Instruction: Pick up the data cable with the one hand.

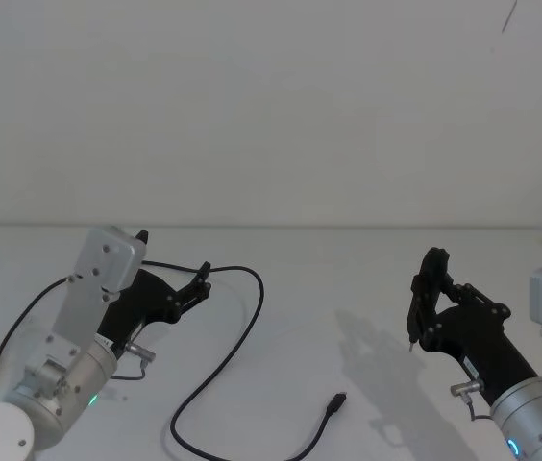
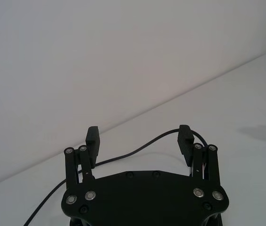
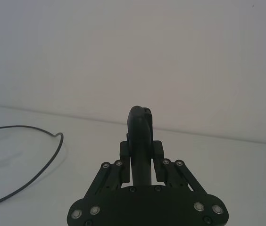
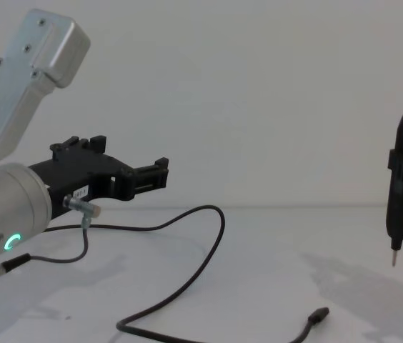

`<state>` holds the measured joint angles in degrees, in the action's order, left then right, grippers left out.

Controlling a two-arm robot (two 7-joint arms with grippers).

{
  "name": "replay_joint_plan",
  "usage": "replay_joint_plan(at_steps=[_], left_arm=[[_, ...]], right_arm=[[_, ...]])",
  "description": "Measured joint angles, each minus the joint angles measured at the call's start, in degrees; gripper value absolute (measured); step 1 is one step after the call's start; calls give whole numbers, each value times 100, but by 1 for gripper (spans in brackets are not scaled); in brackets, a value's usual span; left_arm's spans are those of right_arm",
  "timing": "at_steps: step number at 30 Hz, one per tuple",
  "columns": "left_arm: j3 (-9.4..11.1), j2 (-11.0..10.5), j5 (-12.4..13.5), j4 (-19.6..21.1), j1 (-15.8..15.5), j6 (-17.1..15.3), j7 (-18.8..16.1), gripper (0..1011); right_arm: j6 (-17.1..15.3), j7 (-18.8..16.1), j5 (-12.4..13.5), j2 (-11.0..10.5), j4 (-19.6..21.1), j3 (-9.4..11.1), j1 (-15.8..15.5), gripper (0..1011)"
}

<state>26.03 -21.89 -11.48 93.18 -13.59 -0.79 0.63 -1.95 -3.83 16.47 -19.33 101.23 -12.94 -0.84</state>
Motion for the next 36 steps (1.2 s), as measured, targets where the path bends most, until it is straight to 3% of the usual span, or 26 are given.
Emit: replay_joint_plan(at_steps=[9,18,29,36], left_arm=[[0,-17,-5,16,2,-4,60,1001],[21,-227,-128,188,74,-101,460,1001],[3,-727,-420,665,321,-336,1187,1001],[-54,-1205,-625,1100,532,-523,1754,1001]], right_arm=[[0,0,0,0,0,0,0,283],[0,0,0,0,0,0,0,283],[0,0,0,0,0,0,0,283],[0,0,0,0,0,0,0,283]])
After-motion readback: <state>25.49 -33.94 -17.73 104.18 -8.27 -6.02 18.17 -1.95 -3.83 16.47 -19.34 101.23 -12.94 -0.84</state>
